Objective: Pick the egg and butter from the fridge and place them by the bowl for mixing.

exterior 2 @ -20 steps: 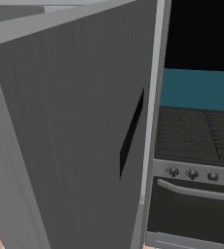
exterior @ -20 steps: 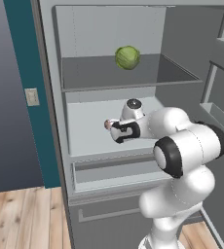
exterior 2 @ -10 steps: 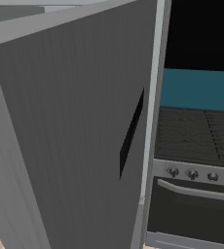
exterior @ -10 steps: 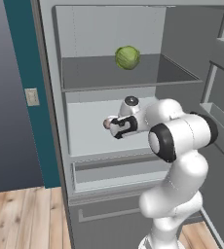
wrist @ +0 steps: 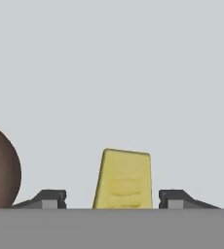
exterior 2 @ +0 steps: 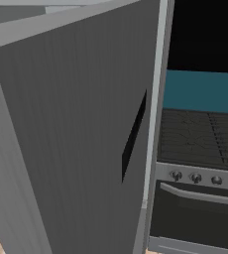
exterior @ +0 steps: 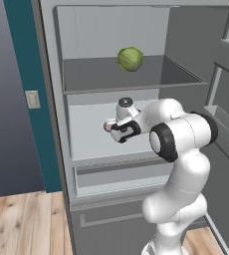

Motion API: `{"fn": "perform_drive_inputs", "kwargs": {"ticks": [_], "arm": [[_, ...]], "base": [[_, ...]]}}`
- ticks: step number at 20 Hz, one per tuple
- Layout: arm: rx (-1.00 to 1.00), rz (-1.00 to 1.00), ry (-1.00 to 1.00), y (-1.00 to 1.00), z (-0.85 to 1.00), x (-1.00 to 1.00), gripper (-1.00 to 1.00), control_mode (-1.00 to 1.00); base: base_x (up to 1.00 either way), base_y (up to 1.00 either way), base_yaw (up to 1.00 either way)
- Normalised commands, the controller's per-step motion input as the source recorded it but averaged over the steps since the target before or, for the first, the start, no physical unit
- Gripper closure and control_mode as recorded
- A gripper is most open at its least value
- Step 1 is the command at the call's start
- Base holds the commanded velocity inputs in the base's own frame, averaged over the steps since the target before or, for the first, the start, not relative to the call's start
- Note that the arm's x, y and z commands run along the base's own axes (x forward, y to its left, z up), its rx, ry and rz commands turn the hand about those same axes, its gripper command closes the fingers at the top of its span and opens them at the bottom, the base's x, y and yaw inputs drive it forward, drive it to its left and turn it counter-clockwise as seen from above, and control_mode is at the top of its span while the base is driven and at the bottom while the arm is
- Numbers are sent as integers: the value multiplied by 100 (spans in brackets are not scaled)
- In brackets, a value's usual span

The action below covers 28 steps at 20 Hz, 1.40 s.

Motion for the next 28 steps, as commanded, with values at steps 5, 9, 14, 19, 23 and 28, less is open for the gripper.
{"fn": "perform_drive_inputs", "kwargs": {"ticks": [5,9,14,19,23,28], "arm": [[0,0,0,0,0,0,100,-100],[0,0,-9,0,33,-15,100,-100],[0,0,-19,12,73,-82,100,-100],[2,-5,-4,13,62,-100,100,-100],[11,-8,0,0,70,-100,100,-100],[9,-7,2,0,66,-100,100,-100]], "base": [[0,0,0],[0,0,0],[0,0,0],[0,0,0],[0,0,0],[0,0,0]]}}
